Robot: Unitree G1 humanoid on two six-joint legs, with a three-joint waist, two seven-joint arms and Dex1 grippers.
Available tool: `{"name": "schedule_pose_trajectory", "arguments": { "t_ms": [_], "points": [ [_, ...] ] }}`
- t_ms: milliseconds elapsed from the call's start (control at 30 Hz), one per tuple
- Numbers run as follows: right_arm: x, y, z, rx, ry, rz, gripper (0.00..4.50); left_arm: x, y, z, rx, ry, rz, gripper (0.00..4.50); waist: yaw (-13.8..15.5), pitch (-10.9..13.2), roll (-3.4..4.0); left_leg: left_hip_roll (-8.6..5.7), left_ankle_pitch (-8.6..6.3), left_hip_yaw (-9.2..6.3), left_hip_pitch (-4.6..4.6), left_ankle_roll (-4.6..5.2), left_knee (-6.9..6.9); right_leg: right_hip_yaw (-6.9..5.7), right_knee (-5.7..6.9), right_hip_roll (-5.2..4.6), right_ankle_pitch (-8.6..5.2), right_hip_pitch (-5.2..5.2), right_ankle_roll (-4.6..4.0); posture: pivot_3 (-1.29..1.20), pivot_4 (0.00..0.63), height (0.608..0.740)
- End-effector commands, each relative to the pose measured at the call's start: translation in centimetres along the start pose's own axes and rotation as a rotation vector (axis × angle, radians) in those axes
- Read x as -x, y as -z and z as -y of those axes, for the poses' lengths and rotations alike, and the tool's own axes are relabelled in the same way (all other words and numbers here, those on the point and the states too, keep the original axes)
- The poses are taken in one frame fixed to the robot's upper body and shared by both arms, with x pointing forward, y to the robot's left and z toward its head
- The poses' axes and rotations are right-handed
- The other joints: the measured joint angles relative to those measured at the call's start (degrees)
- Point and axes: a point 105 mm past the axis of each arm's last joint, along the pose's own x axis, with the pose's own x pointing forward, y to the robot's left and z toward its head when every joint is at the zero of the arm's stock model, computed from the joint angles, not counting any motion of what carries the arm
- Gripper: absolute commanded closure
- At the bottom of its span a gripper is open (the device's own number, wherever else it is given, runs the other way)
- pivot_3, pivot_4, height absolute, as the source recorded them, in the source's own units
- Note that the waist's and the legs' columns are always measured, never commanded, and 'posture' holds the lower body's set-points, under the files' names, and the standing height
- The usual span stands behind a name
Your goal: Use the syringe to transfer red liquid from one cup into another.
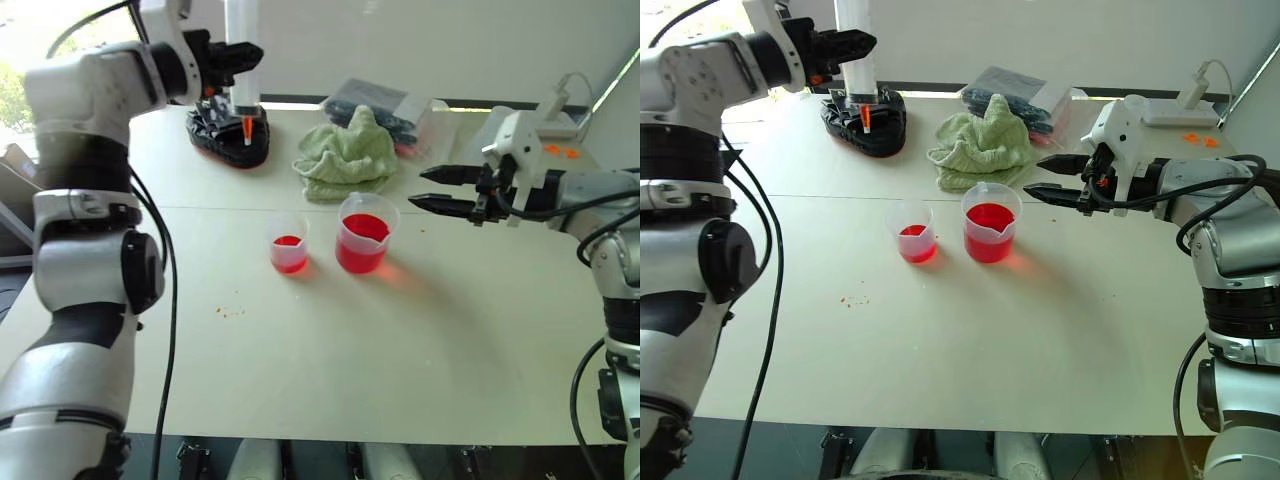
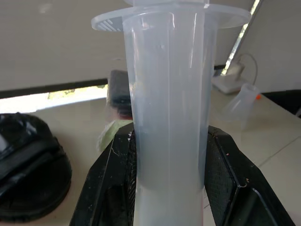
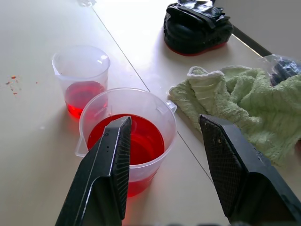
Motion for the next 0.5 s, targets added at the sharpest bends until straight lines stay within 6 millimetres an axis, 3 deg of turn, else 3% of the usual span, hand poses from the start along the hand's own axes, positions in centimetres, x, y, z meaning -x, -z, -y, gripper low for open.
{"name": "schedule_pose_trajectory", "arguments": {
  "t_ms": [33,200,500],
  "points": [
    [1.0,-1.8,0.6,0.060,0.059,0.052,2.12,-1.3,-2.7,3.0,-0.061,0.128,0.175,3.14,0.01,0.00,0.00,0.00,0.00,0.00,-0.01,0.00,0.03,0.00,0.02,0.01,0.00,0.00,0.00,0.00,0.150,0.740],
    [1.8,-1.9,0.8,0.061,0.112,0.054,2.12,-3.8,-0.8,9.0,-0.050,0.450,0.230,3.14,0.20,0.00,-0.01,-0.02,-0.07,0.00,-0.07,0.12,0.25,-0.01,0.48,-0.01,0.00,-0.07,0.00,0.00,0.150,0.740],
    [3.1,-2.4,0.7,0.041,0.193,0.070,2.12,-5.6,2.4,13.3,0.003,0.698,0.231,3.14,-0.17,0.01,0.00,0.00,-0.08,0.04,-0.06,0.13,0.26,0.06,0.49,0.09,0.00,-0.12,0.00,0.00,0.150,0.740]
  ]
}}
